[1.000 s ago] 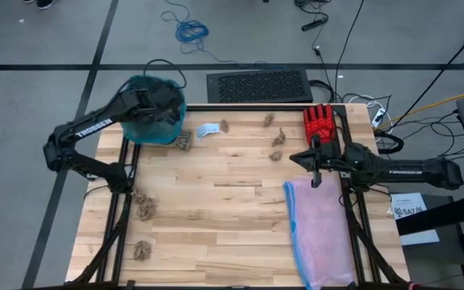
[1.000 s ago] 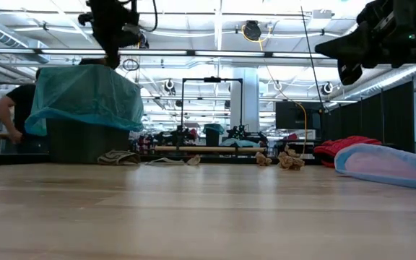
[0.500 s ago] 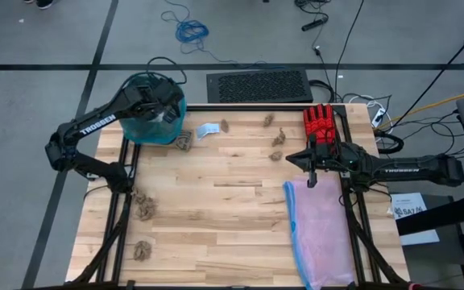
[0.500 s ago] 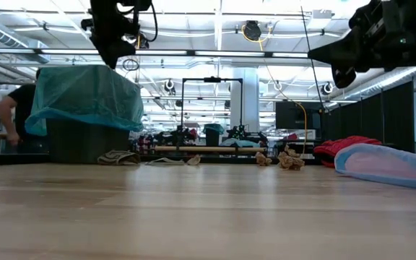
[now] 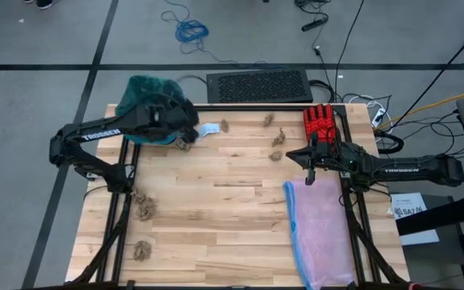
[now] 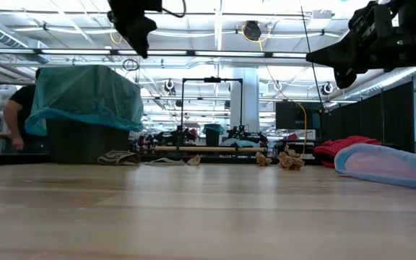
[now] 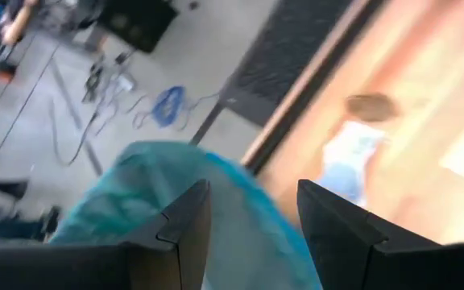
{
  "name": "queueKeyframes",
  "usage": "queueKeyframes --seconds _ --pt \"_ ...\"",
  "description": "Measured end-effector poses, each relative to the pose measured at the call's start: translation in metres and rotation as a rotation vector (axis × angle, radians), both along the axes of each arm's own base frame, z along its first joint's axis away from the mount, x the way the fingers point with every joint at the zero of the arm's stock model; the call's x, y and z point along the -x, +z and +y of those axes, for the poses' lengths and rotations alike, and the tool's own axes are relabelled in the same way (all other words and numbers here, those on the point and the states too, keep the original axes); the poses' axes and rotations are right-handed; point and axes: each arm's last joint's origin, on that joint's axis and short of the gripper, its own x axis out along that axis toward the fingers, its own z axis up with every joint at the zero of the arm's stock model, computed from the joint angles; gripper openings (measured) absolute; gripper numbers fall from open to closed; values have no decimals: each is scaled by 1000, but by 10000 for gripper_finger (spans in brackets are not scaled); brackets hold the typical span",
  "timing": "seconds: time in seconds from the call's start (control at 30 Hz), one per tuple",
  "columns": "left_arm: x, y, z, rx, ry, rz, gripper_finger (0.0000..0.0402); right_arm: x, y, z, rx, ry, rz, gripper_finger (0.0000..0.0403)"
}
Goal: Place trash/remove bag and relplace
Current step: Put the blue paper into the black trash bin
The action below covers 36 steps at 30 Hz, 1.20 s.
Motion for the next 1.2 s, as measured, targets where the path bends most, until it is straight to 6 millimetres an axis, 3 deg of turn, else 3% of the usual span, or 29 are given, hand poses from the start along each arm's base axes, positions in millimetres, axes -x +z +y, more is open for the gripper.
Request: queueKeyframes --seconds 0.1,0.2,0.37,0.57,0.8,1.0,1.2 --pt "-19 -17 -11 57 -75 49 180 0 0 0 0 0 0 0" --pt "-40 -47 -14 96 -105 153 180 0 0 0 0 0 0 0" --pt "-69 -104 -8 136 -98 349 180 0 0 0 3 0 1 0" --pt "-84 -160 8 160 -87 491 180 0 0 0 11 -5 3 0" --pt "-97 -180 37 166 -71 404 180 0 0 0 11 -6 3 0" --pt "-91 -187 64 225 -10 370 180 0 0 0 11 -6 3 0" --pt "-91 -198 75 311 -12 337 180 0 0 0 19 -6 8 0"
